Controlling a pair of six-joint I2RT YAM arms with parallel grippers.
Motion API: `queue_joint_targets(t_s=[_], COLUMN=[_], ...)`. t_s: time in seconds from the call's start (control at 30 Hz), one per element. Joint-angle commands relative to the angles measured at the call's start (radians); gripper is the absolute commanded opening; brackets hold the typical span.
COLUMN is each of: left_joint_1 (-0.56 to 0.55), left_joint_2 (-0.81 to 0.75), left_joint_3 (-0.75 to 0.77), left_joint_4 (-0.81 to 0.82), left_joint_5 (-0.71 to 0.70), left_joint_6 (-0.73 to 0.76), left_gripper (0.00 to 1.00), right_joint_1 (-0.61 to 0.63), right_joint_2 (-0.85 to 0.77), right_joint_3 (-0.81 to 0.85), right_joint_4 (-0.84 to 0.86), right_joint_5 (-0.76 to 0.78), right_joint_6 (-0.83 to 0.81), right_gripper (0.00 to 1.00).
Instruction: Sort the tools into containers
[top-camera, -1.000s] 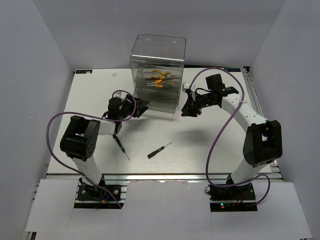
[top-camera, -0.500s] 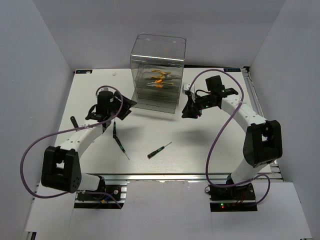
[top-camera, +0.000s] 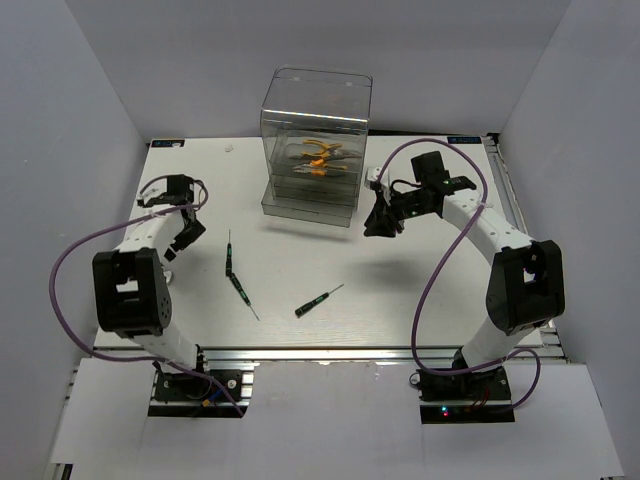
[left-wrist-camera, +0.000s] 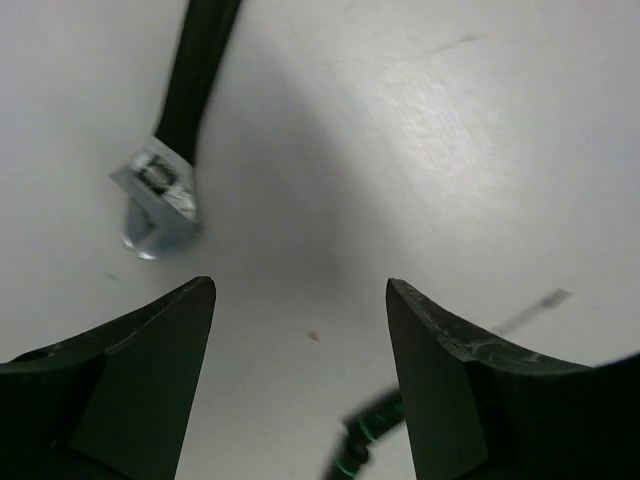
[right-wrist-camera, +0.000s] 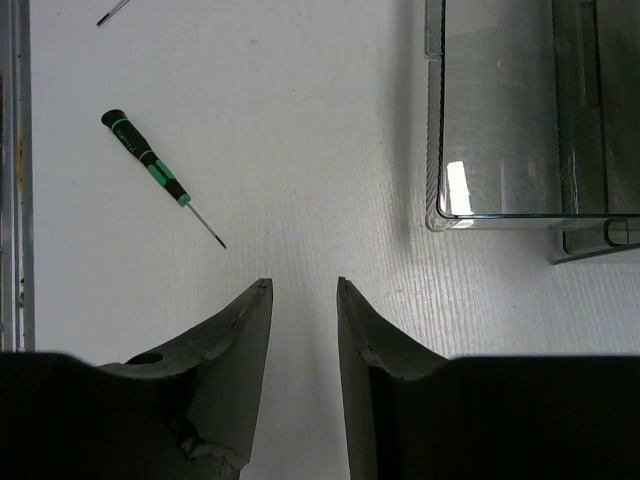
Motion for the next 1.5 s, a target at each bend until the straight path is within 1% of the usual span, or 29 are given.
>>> queue_joint_targets(t_s=[0.0,0.03,0.13,0.27,0.33,0.4,0.47,0.63,0.77,0.8,0.87,0.93,0.97,1.0,1.13,1.23,1.3,1.37,1.43,1.47], left_joint_1=[0.005,0.008,0.023,0.037,0.05,0.085,0.129,0.186,0.221,0.224,0.237,0.247,0.252,0.255,0.264,0.277,0.275,0.277,0.277,0.275], left_joint_2=[0.063,0.11,0.184,0.236,0.255,0.267,0.289,0.338,0.356,0.361,0.361,0.362,0.364,0.364,0.356,0.341,0.309,0.263,0.238,0.227], left_joint_3=[0.036,0.046,0.081,0.13,0.153,0.17,0.179,0.21,0.199,0.193,0.17,0.155,0.141,0.132,0.083,0.058,0.053,0.055,0.05,0.046], left_joint_4=[-0.055,-0.051,-0.048,-0.037,-0.02,-0.009,0.007,0.043,0.055,0.057,0.061,0.063,0.061,0.06,0.061,0.064,0.061,0.06,0.057,0.057], left_joint_5=[-0.19,-0.194,-0.206,-0.241,-0.252,-0.238,-0.192,-0.053,0.064,0.081,0.131,0.213,0.24,0.286,0.358,0.374,0.353,0.302,0.255,0.207], left_joint_6=[0.219,0.24,0.303,0.353,0.384,0.396,0.415,0.468,0.495,0.495,0.505,0.511,0.51,0.508,0.482,0.475,0.476,0.475,0.47,0.461], left_gripper=[0.81,0.81,0.81,0.81,0.83,0.84,0.84,0.82,0.75,0.7,0.65,0.58,0.56,0.55,0.55,0.55,0.57,0.61,0.62,0.63], right_joint_1=[-0.003,-0.003,-0.003,-0.005,-0.005,-0.003,-0.003,-0.003,-0.005,-0.005,-0.003,-0.005,-0.005,-0.006,-0.02,-0.032,-0.04,-0.042,-0.043,-0.043], right_joint_2=[-0.017,-0.016,-0.002,0.022,0.029,0.033,0.035,0.033,0.032,0.03,0.027,0.032,0.033,0.035,0.047,0.053,0.052,0.048,0.047,0.047], right_joint_3=[0.038,0.043,0.079,0.144,0.161,0.178,0.182,0.181,0.178,0.176,0.169,0.165,0.167,0.169,0.178,0.187,0.185,0.182,0.176,0.175], right_joint_4=[-0.024,-0.041,-0.078,-0.148,-0.167,-0.185,-0.195,-0.195,-0.192,-0.189,-0.181,-0.176,-0.173,-0.173,-0.166,-0.167,-0.167,-0.167,-0.167,-0.164], right_joint_5=[-0.004,0.002,0.014,0.03,0.039,0.045,0.048,0.043,0.042,0.045,0.043,0.042,0.043,0.043,0.036,0.03,0.028,0.028,0.025,0.023], right_joint_6=[-0.021,-0.033,-0.053,-0.076,-0.087,-0.088,-0.085,-0.068,-0.062,-0.059,-0.058,-0.055,-0.053,-0.053,-0.039,-0.038,-0.038,-0.041,-0.038,-0.035], right_gripper=[0.39,0.39,0.39,0.39,0.39,0.4,0.39,0.39,0.39,0.39,0.39,0.39,0.39,0.39,0.39,0.39,0.4,0.39,0.39,0.39])
